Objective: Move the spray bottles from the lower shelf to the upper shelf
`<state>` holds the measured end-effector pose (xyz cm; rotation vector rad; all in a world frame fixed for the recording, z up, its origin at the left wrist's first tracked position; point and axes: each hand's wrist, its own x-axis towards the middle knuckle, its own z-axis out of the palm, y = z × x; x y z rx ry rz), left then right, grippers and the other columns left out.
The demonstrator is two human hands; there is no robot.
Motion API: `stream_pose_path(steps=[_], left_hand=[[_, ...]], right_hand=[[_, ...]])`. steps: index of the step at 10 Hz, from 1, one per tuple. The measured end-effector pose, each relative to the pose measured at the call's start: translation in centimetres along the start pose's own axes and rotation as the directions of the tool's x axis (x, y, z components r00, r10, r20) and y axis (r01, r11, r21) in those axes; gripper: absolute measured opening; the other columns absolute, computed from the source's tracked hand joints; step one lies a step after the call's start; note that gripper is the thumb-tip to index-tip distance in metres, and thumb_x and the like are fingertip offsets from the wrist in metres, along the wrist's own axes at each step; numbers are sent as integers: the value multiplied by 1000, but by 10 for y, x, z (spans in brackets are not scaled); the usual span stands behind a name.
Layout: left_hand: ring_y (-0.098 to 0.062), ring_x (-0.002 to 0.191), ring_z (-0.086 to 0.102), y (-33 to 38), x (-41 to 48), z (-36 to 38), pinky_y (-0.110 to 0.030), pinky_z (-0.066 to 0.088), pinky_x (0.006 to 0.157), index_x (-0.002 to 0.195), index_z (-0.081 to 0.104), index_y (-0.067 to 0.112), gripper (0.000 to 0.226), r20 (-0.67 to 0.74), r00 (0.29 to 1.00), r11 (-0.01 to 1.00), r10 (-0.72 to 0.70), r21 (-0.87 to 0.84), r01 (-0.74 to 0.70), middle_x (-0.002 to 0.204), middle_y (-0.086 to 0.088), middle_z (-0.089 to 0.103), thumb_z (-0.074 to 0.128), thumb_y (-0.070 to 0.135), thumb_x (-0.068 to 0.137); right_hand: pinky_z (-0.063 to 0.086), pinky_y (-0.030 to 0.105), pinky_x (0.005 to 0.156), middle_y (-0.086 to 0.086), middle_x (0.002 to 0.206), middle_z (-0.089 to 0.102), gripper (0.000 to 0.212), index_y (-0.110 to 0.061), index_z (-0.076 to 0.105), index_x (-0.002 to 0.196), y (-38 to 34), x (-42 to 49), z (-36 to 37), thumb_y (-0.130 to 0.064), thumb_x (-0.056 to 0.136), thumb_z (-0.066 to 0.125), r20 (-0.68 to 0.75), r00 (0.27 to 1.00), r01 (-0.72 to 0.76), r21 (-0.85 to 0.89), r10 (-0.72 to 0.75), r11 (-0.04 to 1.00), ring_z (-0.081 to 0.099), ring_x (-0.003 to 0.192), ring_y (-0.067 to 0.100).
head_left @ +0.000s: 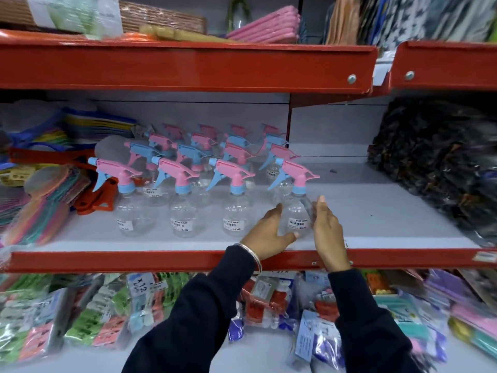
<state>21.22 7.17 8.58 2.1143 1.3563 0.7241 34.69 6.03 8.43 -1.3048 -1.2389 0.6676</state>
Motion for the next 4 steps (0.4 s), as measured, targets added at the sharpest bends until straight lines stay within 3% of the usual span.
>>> stream_pose_path(steps=[1, 2, 3, 4], left_hand=[[-19, 141, 24, -5, -7, -3, -32, 25, 114, 150, 5, 10, 84, -21, 1000, 1000, -14, 19, 14, 157, -9, 16, 55, 41, 89], [-19, 142, 23, -6, -10, -7, -33, 25, 114, 150, 5, 11, 82, -17, 999, 999, -45, 26, 45, 157, -9, 16, 55, 37, 91], [-18, 142, 22, -6, -17, -9, -30, 24, 114, 150, 6, 12, 80, -45, 999, 999, -29, 15, 30, 156, -8, 17, 54, 37, 91], [-8, 140, 23, -4, -33, -13, -17, 20, 110, 148, 15, 18, 71, -225, 972, 997, 67, -34, -76, 154, 3, 22, 53, 37, 92]], right_hand=[[47, 45, 95, 4, 98, 66, 65, -29, 62, 108, 5, 2, 6, -72, 83, 19, 40, 999, 2, 10, -2, 1000, 61, 98, 18], [45, 45, 98, 1, 101, 64, 58, -31, 59, 112, 0, -1, 11, -67, 87, 21, 43, 999, 10, 18, -11, 1000, 59, 102, 20], [45, 28, 80, -2, 92, 65, 49, -25, 60, 106, -9, -8, 10, -55, 94, 23, -6, 998, 67, -35, -68, 997, 57, 92, 17], [42, 13, 77, -12, 95, 63, 38, -23, 57, 104, -8, -28, 2, -50, 95, 31, -163, 972, 168, -9, -167, 986, 57, 96, 14]])
